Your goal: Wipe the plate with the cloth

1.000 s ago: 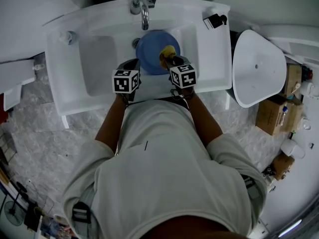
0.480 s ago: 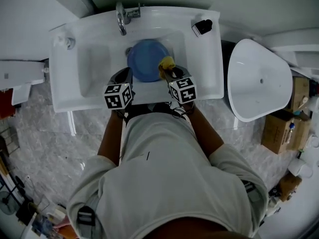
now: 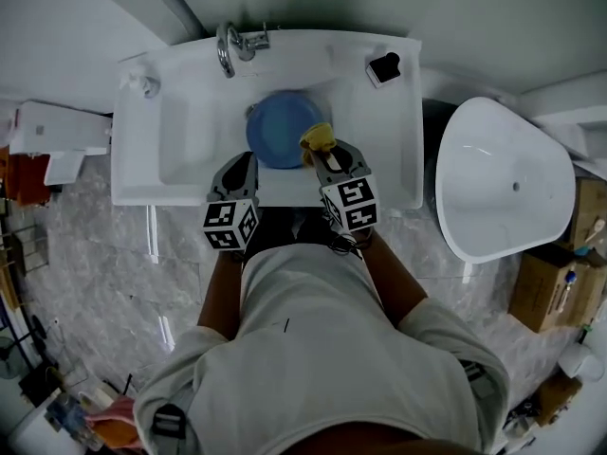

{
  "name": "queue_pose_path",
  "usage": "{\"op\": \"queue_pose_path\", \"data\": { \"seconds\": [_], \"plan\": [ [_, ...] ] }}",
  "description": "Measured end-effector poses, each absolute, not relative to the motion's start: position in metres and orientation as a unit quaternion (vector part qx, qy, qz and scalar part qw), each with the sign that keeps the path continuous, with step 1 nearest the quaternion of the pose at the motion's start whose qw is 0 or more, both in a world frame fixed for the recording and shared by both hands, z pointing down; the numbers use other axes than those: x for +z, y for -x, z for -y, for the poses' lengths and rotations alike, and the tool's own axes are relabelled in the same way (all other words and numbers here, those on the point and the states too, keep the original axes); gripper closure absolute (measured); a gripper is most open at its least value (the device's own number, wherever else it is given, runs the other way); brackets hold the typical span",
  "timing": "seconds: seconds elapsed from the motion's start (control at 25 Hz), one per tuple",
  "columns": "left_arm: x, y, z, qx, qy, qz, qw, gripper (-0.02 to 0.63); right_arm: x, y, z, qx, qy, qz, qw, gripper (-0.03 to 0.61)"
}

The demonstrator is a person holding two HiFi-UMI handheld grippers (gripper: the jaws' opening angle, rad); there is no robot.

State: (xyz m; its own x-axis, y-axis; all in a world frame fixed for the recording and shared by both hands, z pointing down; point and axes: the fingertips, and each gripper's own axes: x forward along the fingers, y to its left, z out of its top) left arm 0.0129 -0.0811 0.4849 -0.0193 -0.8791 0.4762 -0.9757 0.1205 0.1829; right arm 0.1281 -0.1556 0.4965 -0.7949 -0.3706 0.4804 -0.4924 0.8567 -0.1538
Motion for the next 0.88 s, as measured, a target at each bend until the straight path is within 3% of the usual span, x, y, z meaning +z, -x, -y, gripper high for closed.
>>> {"op": "queue_pose_path", "data": {
  "seconds": [0.6,0.88],
  "plan": [
    [0.334,0.023,0.107,0.033,-0.688,0.721,0.077,0.589,0.341,-0.114,0.180,0.029,-0.311,0.945,0.093,0.492],
    [0.311,0.034,0.101,0.036,-0.694,0.718,0.041,0.589,0.312,-0.095,0.172,0.008,-0.309,0.949,0.067,0.492]
  ]
}}
